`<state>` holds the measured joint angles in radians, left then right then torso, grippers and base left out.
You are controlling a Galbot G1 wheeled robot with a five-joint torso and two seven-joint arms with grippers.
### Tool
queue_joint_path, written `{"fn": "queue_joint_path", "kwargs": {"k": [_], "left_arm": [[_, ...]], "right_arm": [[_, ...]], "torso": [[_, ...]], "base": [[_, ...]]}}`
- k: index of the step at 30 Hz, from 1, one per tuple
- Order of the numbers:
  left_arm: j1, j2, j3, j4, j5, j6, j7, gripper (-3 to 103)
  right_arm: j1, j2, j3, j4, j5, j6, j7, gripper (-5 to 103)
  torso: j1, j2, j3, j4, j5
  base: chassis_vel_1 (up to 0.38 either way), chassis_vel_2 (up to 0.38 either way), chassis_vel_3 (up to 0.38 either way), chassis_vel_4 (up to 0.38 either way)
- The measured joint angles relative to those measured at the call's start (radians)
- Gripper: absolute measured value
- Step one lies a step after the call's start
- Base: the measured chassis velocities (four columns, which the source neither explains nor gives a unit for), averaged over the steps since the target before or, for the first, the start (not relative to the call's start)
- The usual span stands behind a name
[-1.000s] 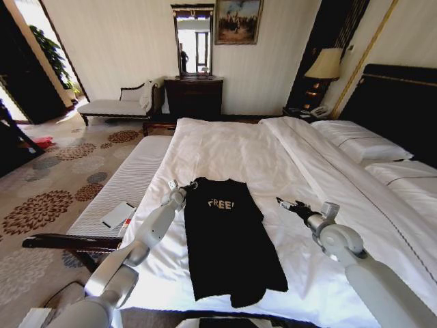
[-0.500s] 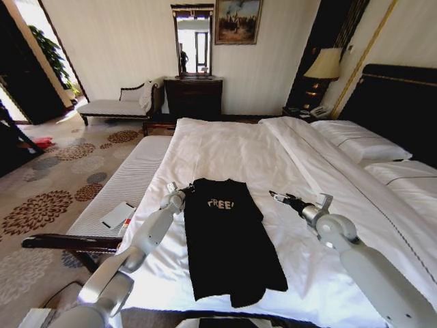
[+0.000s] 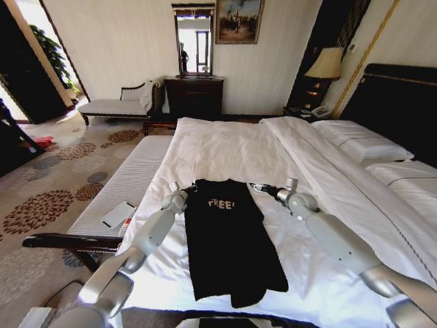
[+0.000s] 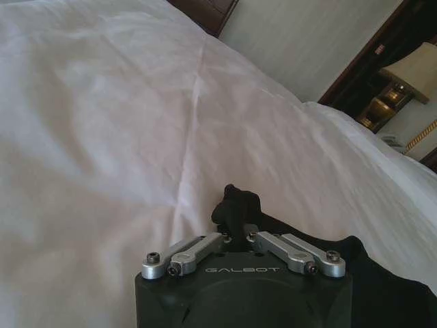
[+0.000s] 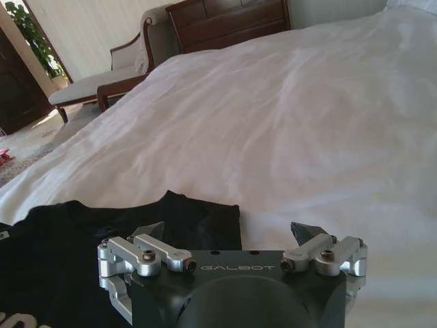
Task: Fold the clothes on the bed.
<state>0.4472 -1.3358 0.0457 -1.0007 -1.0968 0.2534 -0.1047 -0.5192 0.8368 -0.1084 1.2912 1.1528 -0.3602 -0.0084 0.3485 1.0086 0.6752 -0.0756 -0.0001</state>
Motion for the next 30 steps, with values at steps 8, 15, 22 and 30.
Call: {"fn": "queue_joint_path", "kwargs": {"k": [8,15,22,30], "left_arm": [[-0.006,-0.009,0.005,0.014,0.002,-0.003,0.009,3],[-0.009,-0.021,0.011,0.023,0.002,-0.004,0.020,3],[0.000,-0.026,0.010,0.011,0.003,-0.005,0.020,3],[-0.002,-0.015,0.011,0.007,-0.005,-0.005,0.017,3]], "right_arm": [[0.087,0.076,-0.078,-0.204,-0.055,0.038,-0.031,100],[0.144,0.119,-0.109,-0.303,-0.074,0.060,-0.051,100],[0.166,0.142,-0.111,-0.297,-0.022,0.065,-0.047,100],[0.185,0.175,-0.126,-0.339,-0.037,0.065,-0.068,100]], "torso": [[0.000,0.000,0.000,0.0006,0.0001],[0.000,0.000,0.000,0.0001,0.0000],[0.000,0.000,0.000,0.0005,0.0000],[0.000,0.000,0.000,0.0004,0.0000]], "base": [[0.000,0.000,0.000,0.000],[0.000,0.000,0.000,0.000],[0.000,0.000,0.000,0.000],[0.000,0.000,0.000,0.000]]}}
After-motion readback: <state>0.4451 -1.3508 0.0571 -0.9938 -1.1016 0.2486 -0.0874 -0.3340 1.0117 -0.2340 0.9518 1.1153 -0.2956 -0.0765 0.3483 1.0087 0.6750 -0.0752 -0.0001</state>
